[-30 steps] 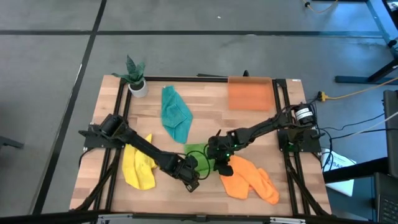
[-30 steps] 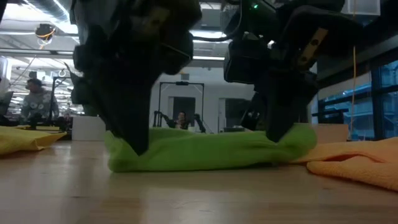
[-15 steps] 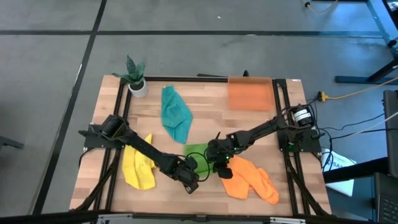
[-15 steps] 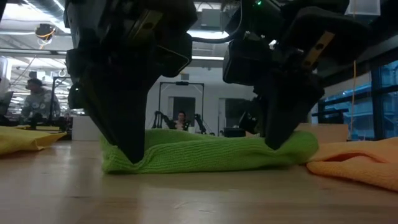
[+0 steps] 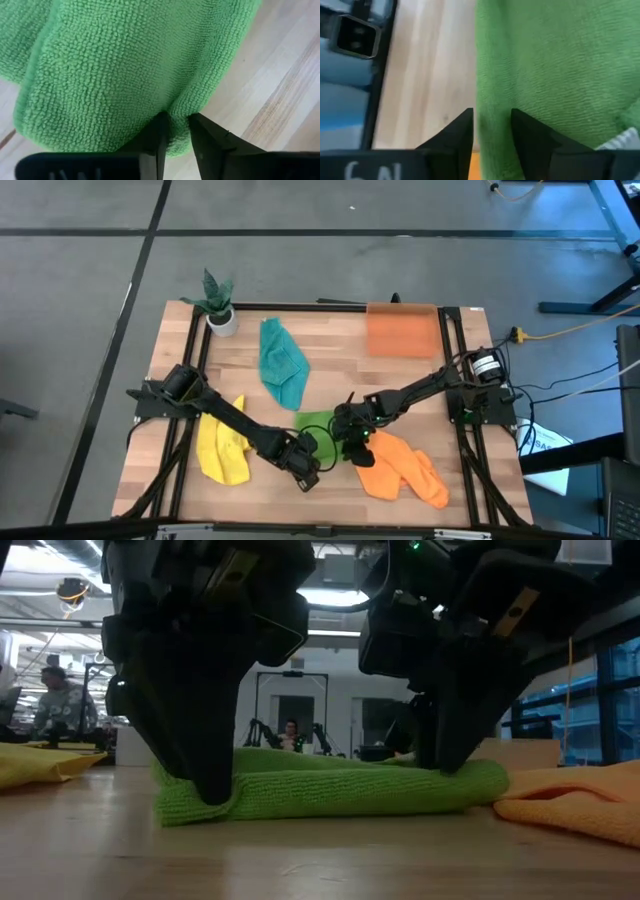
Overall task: Roll microfiber towels into tight, uniform cylinder then place into a basket
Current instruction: Fold the green towel
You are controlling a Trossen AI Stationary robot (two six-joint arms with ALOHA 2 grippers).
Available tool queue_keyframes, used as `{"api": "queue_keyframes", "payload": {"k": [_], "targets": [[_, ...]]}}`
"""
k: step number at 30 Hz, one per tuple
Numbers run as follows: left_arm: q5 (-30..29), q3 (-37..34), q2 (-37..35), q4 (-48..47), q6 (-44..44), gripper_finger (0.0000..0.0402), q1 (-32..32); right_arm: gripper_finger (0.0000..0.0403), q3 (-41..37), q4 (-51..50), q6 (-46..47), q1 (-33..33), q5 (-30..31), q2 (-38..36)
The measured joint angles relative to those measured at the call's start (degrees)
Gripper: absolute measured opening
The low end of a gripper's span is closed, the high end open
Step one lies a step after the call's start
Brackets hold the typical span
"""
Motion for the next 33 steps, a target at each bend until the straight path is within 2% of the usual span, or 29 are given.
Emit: {"api": "queue_keyframes", "payload": {"k": [6,16,18,22,24,28,33], "targets": [[-0.58,-0.11,-1.86,0.01,1.4,0.0077,-0.51,0.014,0.0,0.01,1.26,-0.65,-6.7,-0.56],[-0.81,-0.09,-6.34,-0.56,5.4,0.0076,-1.12,0.0141,0.0,-0.63,-3.3,-0.65,-6.55,-5.35],[-2.63,-0.04,-7.11,-2.41,5.38,0.0076,-1.09,0.0141,0.0,-0.87,-4.18,-0.62,-3.74,-6.76],[-6.56,-0.04,-7.31,-6.65,5.01,0.0076,-1.1,0.0141,0.08,-4.2,-7.84,-0.51,7.66,-7.93],[-7.88,0.02,-6.46,-6.46,6.02,0.0076,-1.32,0.0141,0.04,-5.55,-9.72,-0.08,11.33,-7.71],[-8.31,-0.09,-4.82,-6.24,12.03,0.0076,-2.46,0.0141,0.02,-5.58,-14.11,1.83,11.59,-7.5],[-9.4,-0.04,-4.99,-5.82,12.92,0.0076,-3.46,0.0141,0.02,-5.59,-12.22,2.78,11.47,-7.5]]}}
